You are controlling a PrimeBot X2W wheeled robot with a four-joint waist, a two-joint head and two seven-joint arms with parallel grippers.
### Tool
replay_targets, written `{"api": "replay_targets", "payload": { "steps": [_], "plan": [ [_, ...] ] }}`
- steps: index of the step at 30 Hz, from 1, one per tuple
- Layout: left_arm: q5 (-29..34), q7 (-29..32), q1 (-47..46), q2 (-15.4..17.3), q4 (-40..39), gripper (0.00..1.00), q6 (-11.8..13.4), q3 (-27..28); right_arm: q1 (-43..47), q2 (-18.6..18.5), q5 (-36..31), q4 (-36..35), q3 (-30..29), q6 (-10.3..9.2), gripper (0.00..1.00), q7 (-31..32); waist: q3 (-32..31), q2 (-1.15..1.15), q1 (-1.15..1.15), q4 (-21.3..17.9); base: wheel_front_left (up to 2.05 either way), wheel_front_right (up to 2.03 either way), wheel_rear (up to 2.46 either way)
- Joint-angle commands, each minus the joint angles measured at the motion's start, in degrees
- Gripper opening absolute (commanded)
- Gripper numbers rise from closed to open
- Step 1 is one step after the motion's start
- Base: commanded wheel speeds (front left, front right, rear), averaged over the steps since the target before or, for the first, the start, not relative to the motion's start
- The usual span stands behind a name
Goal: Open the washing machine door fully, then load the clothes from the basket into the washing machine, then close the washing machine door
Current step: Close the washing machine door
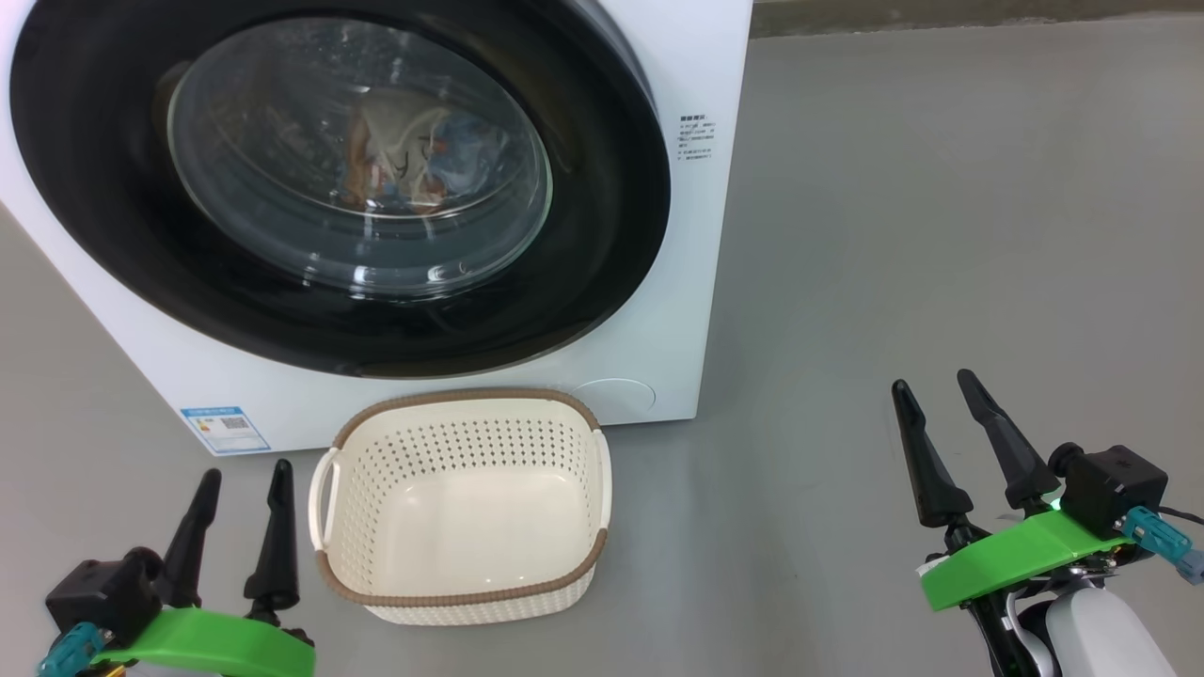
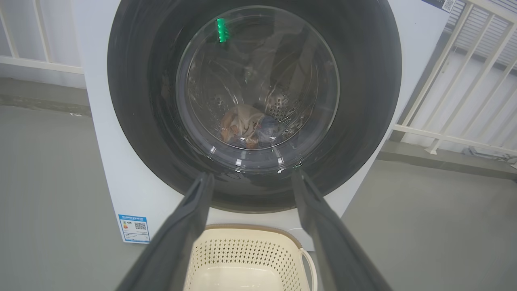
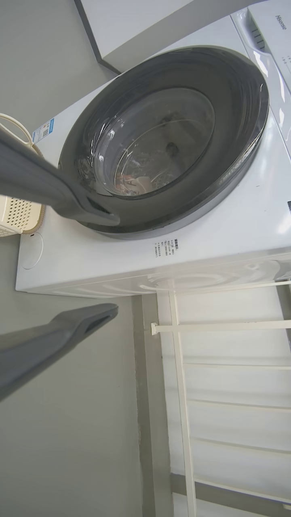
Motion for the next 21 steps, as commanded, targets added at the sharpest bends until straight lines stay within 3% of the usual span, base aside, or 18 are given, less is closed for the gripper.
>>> {"api": "replay_targets", "payload": {
  "steps": [1, 21],
  "plan": [
    [0.1, -0.37, -0.97, 1.28, -1.35, 1.0, -0.1, 2.13, 0.18, -0.09, -0.43, -1.68, 0.93, -0.09, 1.0, -0.27, 0.0, 0.0, 0.0, 0.11, 0.0, 0.0, 0.0],
    [-0.39, -0.37, -0.44, 1.35, -1.4, 1.0, -0.1, 1.99, 0.37, -0.23, -0.27, -1.12, 1.34, -0.09, 1.0, -0.27, -0.66, 0.0, 0.0, 0.27, 0.0, 0.0, 0.0]
  ]
}}
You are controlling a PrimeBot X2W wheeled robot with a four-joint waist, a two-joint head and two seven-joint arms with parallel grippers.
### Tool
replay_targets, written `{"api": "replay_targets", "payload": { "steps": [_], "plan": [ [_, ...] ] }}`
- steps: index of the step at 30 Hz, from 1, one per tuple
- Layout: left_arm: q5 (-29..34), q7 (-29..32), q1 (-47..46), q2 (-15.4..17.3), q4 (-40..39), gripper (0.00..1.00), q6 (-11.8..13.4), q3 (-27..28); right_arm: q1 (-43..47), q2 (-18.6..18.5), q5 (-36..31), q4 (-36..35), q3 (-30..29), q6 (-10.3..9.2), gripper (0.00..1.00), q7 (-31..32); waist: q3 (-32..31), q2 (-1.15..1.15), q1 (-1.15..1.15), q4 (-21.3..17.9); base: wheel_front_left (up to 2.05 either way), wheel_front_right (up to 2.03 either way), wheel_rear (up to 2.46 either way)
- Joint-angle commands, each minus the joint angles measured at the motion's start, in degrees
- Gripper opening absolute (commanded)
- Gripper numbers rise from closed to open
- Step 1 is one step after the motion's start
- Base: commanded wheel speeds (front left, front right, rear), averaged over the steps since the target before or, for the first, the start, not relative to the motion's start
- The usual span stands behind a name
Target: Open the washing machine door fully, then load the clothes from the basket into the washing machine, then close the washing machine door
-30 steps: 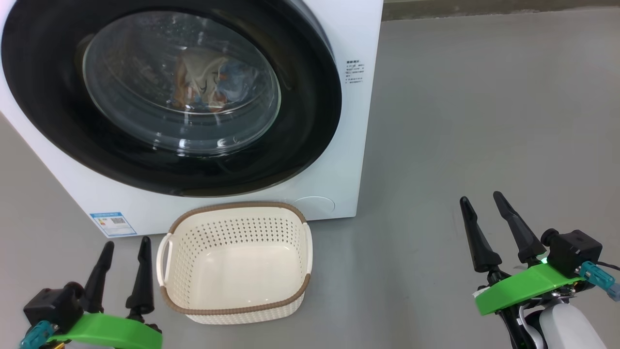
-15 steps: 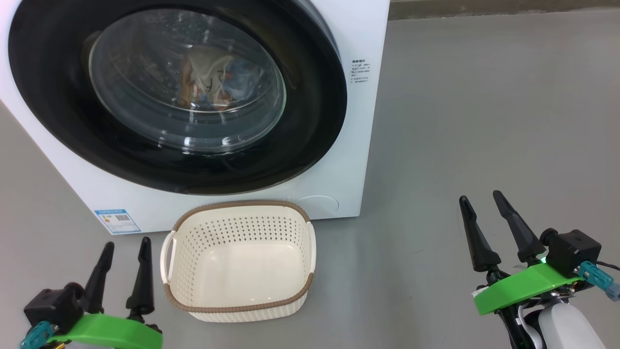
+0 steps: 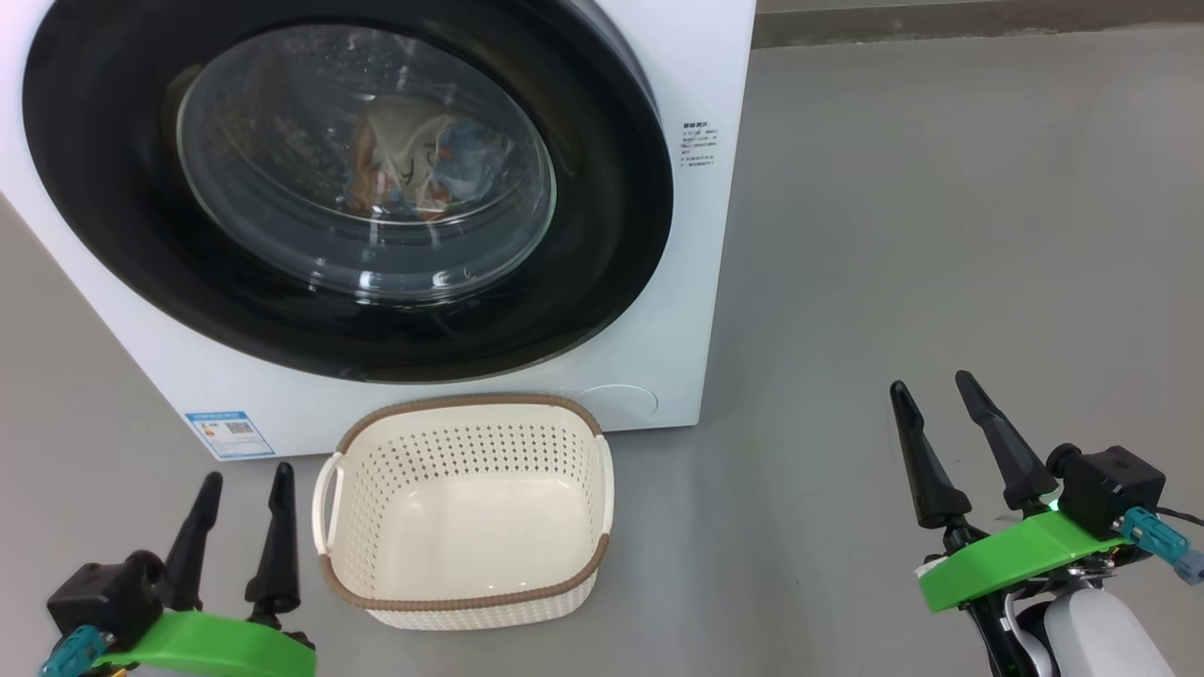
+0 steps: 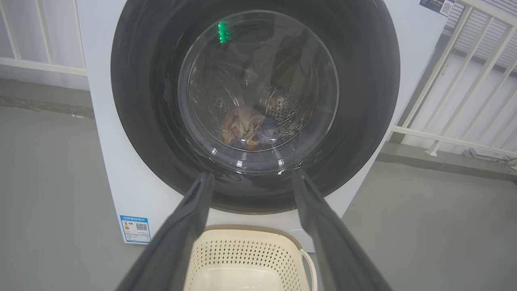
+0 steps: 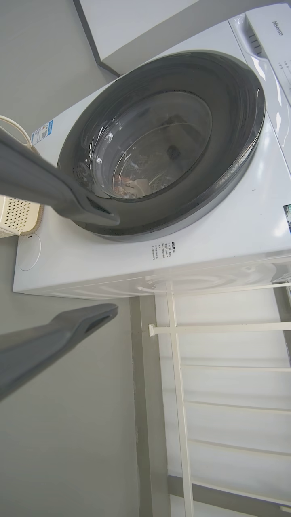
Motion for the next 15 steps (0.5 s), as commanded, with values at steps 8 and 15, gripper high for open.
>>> {"api": "replay_targets", "payload": {
  "steps": [8, 15],
  "plan": [
    [-0.38, -0.37, -0.77, 1.32, -1.41, 1.0, -0.1, 2.12, 0.31, -0.32, -0.3, -1.33, 1.16, -0.09, 1.0, -0.27, 0.17, 0.0, 0.0, 0.09, 0.0, 0.0, 0.0],
    [-0.11, 0.04, 0.21, -0.34, 0.56, 0.0, 0.01, -0.14, 0.09, 0.2, 0.07, 0.85, 0.12, 0.0, 0.0, 0.02, 0.25, 0.0, 0.0, 0.14, 0.0, 0.0, 0.0]
  ]
}}
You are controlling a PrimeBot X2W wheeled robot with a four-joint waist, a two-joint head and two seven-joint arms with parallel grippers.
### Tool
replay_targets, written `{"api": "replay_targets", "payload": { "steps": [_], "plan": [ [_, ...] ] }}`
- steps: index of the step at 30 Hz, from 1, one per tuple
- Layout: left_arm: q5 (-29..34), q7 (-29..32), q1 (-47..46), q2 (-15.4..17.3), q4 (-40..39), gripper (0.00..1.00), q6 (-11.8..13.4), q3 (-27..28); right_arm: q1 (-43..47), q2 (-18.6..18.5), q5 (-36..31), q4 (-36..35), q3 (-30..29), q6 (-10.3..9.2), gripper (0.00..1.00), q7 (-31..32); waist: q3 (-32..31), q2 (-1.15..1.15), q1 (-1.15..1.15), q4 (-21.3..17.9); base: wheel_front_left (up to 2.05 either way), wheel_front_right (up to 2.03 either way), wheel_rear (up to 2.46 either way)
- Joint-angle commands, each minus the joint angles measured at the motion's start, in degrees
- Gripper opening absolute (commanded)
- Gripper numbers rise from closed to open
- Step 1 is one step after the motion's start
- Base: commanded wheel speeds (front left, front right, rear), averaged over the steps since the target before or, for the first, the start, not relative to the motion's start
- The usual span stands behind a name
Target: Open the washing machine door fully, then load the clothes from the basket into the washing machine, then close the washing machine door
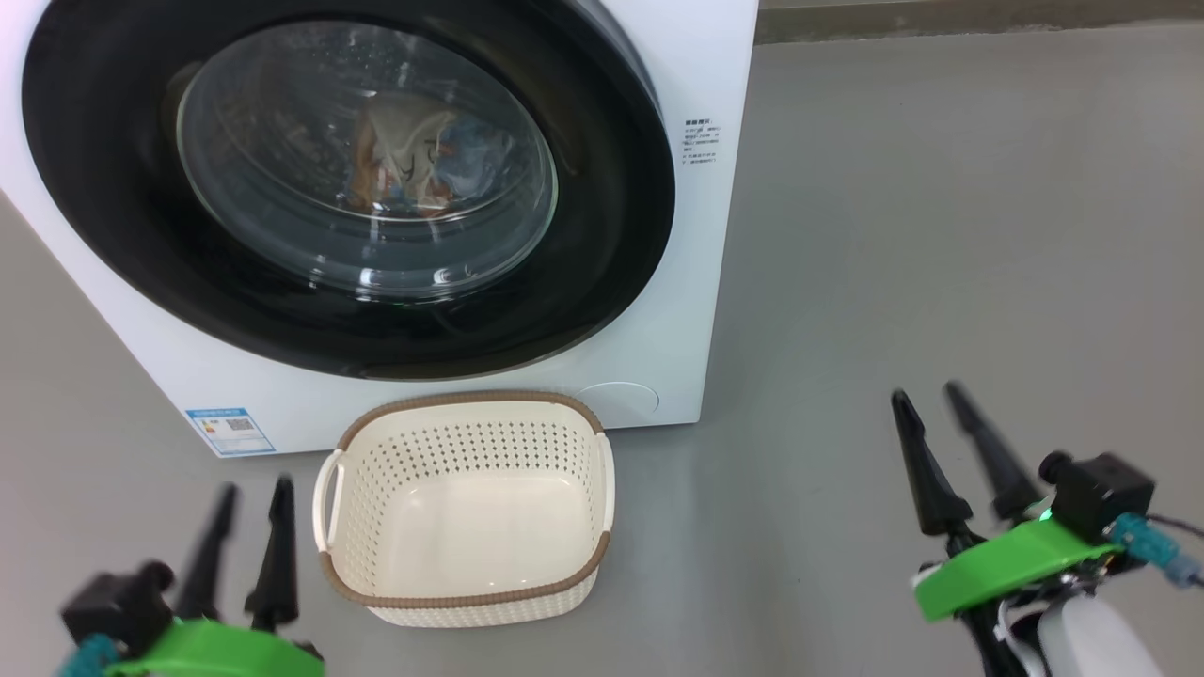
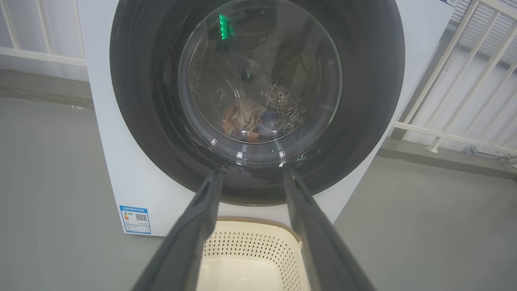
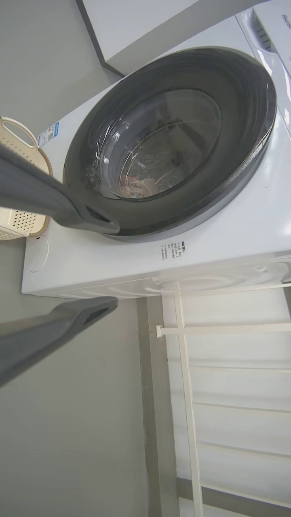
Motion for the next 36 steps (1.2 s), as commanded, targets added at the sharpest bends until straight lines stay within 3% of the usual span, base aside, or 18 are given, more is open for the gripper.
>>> {"api": "replay_targets", "payload": {
  "steps": [1, 9, 14, 36],
  "plan": [
    [-0.09, 0.04, 0.39, -0.4, 0.55, 0.0, 0.0, -0.1, 0.24, 0.18, 0.09, 0.59, 0.08, 0.0, 0.0, 0.02, 0.0, 0.0, 0.0, 0.0, 0.0, 0.0, 0.0],
    [-3.4, 1.1, 0.79, -1.04, 0.94, 0.0, -0.01, 0.39, 0.91, 0.6, 3.74, 0.89, -0.35, 0.0, 0.0, 1.1, -0.18, 0.0, 0.13, -0.02, 0.0, 0.0, 0.0],
    [-6.0, 1.93, 0.71, -1.27, 1.0, 0.0, -0.01, 0.86, 1.09, 0.83, 6.6, 0.88, -0.78, -0.01, 0.0, 1.95, -0.14, 0.0, 0.01, -0.03, 0.0, 0.0, 0.0],
    [-17.4, 5.63, 0.33, -2.31, 1.11, 0.0, -0.03, 2.95, 1.83, 1.88, 19.16, 0.68, -2.75, -0.02, 0.0, 5.69, -0.34, 0.0, 0.0, -0.1, 0.0, 0.0, 0.0]
  ]
}}
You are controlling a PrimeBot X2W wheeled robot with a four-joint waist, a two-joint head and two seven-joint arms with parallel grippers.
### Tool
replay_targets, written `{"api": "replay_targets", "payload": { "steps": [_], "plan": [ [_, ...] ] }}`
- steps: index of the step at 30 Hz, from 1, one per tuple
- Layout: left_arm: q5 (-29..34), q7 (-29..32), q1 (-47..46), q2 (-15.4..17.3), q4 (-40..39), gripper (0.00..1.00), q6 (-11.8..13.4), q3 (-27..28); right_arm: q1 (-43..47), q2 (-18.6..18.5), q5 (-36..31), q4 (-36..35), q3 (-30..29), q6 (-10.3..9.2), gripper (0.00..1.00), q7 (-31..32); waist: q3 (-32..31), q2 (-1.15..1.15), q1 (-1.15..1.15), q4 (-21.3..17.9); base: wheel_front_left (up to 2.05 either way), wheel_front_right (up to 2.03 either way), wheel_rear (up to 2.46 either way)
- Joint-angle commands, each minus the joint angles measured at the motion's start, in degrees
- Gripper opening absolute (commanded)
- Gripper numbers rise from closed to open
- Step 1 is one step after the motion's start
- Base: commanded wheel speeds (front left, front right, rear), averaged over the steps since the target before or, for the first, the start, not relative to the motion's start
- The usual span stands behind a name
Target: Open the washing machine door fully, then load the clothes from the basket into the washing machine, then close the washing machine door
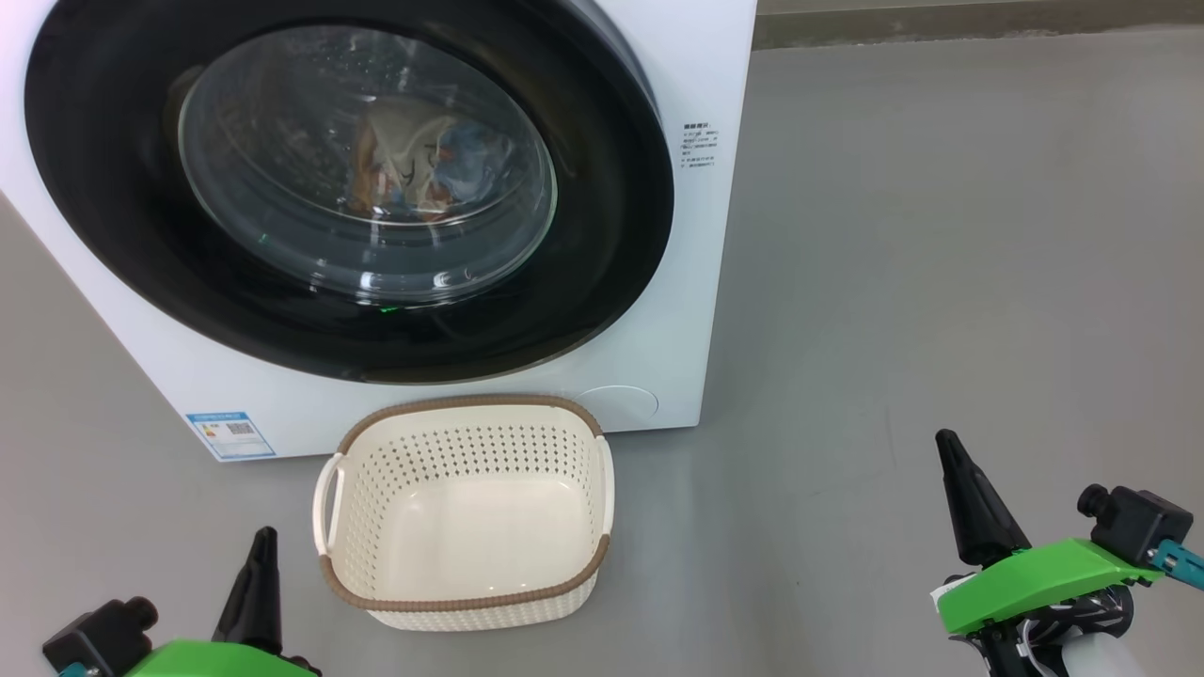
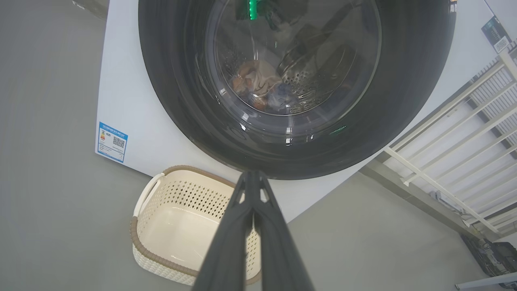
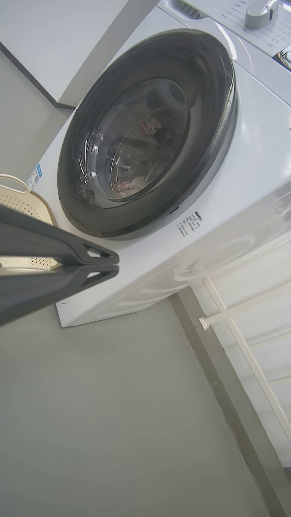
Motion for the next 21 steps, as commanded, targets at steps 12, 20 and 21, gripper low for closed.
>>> {"api": "replay_targets", "payload": {
  "steps": [12, 20, 21],
  "plan": [
    [-7.33, 2.42, -2.19, 0.16, -1.12, 0.0, -0.08, 2.37, -0.42, 0.44, 8.26, -1.76, -1.2, -0.03, 0.0, 2.34, -0.13, 0.0, -0.01, -0.04, 0.0, 0.0, 0.0],
    [-10.95, 3.6, -2.29, -0.18, -1.1, 0.0, -0.09, 3.04, -0.17, 0.78, 12.25, -1.84, -1.82, -0.04, 0.0, 3.52, -0.21, 0.0, -0.01, -0.06, 0.0, 0.0, 0.0],
    [-11.47, 3.77, -2.3, -0.23, -1.1, 0.0, -0.09, 3.14, -0.13, 0.82, 12.83, -1.85, -1.91, -0.04, 0.0, 3.69, -0.22, 0.0, -0.01, -0.06, 0.0, 0.0, 0.0]
  ]
}}
